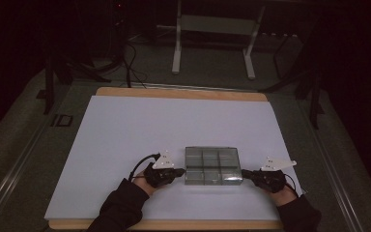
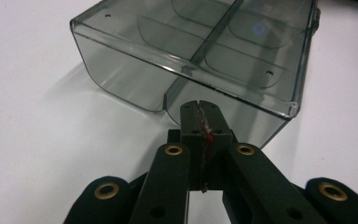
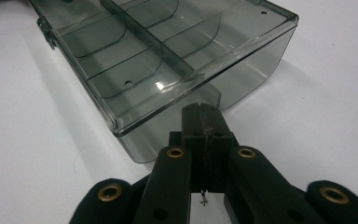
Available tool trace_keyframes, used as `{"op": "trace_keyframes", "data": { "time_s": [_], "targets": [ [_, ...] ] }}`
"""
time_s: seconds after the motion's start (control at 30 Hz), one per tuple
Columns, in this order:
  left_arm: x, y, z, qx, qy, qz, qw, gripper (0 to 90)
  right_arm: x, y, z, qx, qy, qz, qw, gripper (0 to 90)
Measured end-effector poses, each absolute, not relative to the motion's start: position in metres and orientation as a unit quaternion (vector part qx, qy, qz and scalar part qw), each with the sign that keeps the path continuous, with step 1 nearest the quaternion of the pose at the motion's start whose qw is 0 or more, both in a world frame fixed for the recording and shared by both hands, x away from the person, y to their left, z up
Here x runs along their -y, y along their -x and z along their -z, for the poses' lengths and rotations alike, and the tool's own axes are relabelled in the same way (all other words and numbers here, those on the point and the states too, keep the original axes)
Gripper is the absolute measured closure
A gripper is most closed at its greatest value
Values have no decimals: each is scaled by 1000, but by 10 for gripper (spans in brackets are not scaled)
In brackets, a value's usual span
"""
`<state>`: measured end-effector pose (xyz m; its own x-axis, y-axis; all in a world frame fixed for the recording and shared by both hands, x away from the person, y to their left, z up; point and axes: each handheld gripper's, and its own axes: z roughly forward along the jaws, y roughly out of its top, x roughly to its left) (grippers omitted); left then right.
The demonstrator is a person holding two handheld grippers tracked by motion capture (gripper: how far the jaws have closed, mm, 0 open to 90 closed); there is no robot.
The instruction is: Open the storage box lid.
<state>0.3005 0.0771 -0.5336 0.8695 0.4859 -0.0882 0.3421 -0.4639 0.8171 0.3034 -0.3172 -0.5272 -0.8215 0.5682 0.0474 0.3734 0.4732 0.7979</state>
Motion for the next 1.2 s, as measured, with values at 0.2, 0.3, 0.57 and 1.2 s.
{"op": "trace_keyframes", "data": {
  "time_s": [0.2, 0.3, 0.57, 1.2],
  "targets": [
    [-78, -300, 531, -240, -850, -78, 462, 900, 317, -303, 524, -851, -275, -432, 118, 898],
    [-79, -299, 528, -239, -849, -79, 465, 900, 318, -303, 521, -849, -275, -436, 117, 898],
    [-78, -298, 527, -237, -849, -81, 465, 900, 318, -304, 518, -848, -274, -439, 114, 899],
    [-76, -306, 521, -255, -830, -118, 482, 691, 314, -311, 511, -839, -279, -447, 135, 744]
  ]
}}
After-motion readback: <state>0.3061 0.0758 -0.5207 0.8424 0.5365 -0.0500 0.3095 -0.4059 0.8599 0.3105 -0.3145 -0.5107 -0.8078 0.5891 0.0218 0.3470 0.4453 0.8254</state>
